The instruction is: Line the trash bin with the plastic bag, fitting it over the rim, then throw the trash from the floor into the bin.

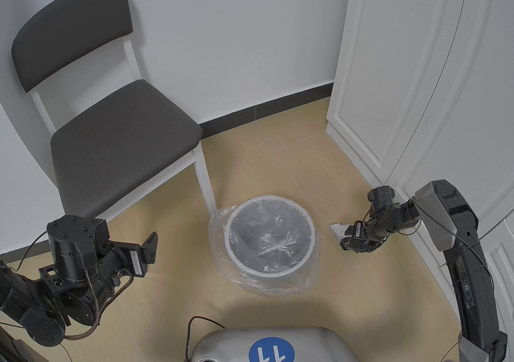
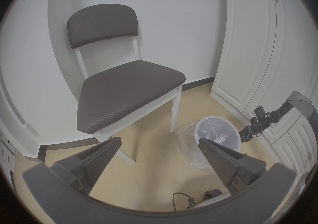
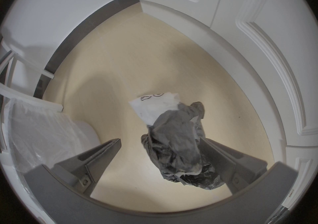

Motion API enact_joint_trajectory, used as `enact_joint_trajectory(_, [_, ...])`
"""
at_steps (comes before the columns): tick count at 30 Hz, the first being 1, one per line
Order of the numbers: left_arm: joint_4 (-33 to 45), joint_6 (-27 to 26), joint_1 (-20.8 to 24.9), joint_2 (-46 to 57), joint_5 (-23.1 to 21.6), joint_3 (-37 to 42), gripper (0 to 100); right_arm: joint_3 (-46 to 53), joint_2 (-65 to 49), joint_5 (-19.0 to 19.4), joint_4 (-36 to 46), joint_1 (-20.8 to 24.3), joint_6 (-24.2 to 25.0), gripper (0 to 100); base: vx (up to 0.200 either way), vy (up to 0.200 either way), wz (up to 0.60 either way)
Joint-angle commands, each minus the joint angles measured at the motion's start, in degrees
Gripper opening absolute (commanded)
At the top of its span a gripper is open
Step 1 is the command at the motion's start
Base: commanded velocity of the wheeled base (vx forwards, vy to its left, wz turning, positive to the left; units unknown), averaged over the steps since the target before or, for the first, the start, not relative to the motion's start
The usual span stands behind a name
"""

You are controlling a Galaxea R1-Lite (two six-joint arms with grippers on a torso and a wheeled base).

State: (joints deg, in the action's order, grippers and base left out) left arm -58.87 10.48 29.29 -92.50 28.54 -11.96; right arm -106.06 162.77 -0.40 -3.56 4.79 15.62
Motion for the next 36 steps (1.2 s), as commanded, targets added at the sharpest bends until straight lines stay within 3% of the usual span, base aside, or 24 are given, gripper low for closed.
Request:
enact_joint_trajectory(1, [0.0, 0.2, 0.1, -0.5, 0.0, 0.2, 100, -0.2, 0.6, -0.3, 0.0, -0.1, 0.0, 100, 0.000, 0.000, 0.00])
enact_joint_trajectory(20, [-1.1, 0.7, 0.4, -2.4, 0.0, 0.5, 100, -5.7, 3.3, -4.1, 4.0, -0.5, 1.3, 100, 0.000, 0.000, 0.00])
enact_joint_trajectory(34, [-12.2, 0.2, 0.5, -8.7, 0.5, 3.6, 100, -8.5, 4.9, -6.1, 15.8, -0.5, 0.8, 100, 0.000, 0.000, 0.00])
enact_joint_trajectory(35, [-12.6, 0.2, 0.5, -8.9, 0.5, 3.7, 100, -8.5, 4.9, -6.1, 15.8, -0.5, 0.7, 0, 0.000, 0.000, 0.00])
enact_joint_trajectory(36, [-12.8, 0.2, 0.5, -9.0, 0.5, 3.7, 100, -8.5, 4.9, -6.1, 15.8, -0.5, 0.7, 0, 0.000, 0.000, 0.00])
